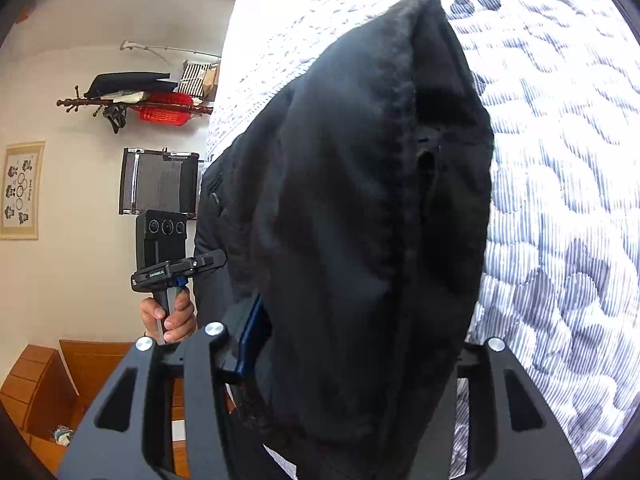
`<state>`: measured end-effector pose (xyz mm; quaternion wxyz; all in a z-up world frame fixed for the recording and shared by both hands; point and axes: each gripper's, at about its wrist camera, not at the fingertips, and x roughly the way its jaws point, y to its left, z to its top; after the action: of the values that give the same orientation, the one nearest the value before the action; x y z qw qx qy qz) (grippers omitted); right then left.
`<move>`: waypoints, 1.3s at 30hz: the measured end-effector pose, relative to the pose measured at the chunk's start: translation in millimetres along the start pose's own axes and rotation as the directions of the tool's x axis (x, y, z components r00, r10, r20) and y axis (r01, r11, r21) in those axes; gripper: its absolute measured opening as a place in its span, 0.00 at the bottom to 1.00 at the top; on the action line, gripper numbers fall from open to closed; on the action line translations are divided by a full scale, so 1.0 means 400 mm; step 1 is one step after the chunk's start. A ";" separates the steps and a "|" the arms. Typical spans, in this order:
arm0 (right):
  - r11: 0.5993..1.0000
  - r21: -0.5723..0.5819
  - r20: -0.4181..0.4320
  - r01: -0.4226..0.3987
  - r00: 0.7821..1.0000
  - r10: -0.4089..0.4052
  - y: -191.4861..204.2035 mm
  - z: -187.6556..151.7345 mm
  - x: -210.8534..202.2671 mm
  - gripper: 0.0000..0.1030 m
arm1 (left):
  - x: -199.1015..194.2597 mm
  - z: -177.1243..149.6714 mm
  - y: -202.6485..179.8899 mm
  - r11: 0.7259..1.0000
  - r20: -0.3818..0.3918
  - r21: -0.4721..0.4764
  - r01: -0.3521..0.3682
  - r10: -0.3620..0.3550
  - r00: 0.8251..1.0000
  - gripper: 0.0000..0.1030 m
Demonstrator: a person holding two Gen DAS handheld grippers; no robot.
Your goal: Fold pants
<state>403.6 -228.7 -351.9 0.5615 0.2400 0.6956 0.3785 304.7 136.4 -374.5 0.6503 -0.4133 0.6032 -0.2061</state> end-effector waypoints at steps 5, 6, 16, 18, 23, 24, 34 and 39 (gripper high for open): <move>1.000 0.018 0.035 -0.005 0.999 0.005 0.009 -0.018 -0.004 0.64 | -0.021 -0.020 0.008 0.999 0.047 0.015 -0.037 0.036 0.998 0.55; 1.000 0.013 0.051 0.006 0.999 -0.007 0.011 -0.029 -0.019 0.69 | -0.035 -0.025 0.003 0.998 0.066 0.026 -0.059 0.057 0.996 0.57; 0.983 -0.022 0.206 0.182 0.963 -0.174 -0.043 -0.170 -0.202 0.72 | -0.154 -0.108 -0.027 0.956 0.282 0.049 -0.288 0.263 0.923 0.69; 0.971 -0.010 0.211 0.239 0.950 -0.232 -0.057 -0.181 -0.193 0.71 | -0.154 -0.116 -0.017 0.957 0.292 0.042 -0.288 0.263 0.919 0.70; 0.962 0.002 0.220 0.273 0.938 -0.267 -0.093 -0.187 -0.172 0.71 | -0.133 -0.122 0.020 0.960 0.285 0.017 -0.279 0.263 0.922 0.72; 0.961 0.000 0.219 0.276 0.938 -0.269 -0.098 -0.188 -0.168 0.72 | -0.132 -0.122 0.023 0.961 0.287 0.017 -0.277 0.261 0.922 0.72; 0.960 0.028 0.341 0.279 0.900 -0.271 0.013 -0.253 -0.220 0.87 | -0.207 -0.182 -0.027 0.941 0.394 0.019 -0.338 0.304 0.868 0.86; 0.929 0.045 0.386 0.368 0.851 -0.356 0.088 -0.335 -0.229 0.90 | -0.278 -0.264 -0.059 0.936 0.459 -0.007 -0.352 0.316 0.830 0.89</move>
<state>294.5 -311.7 -257.7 0.7525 0.1662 0.5975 0.2217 188.6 177.7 -280.4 0.8143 -0.3123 0.4892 -0.0106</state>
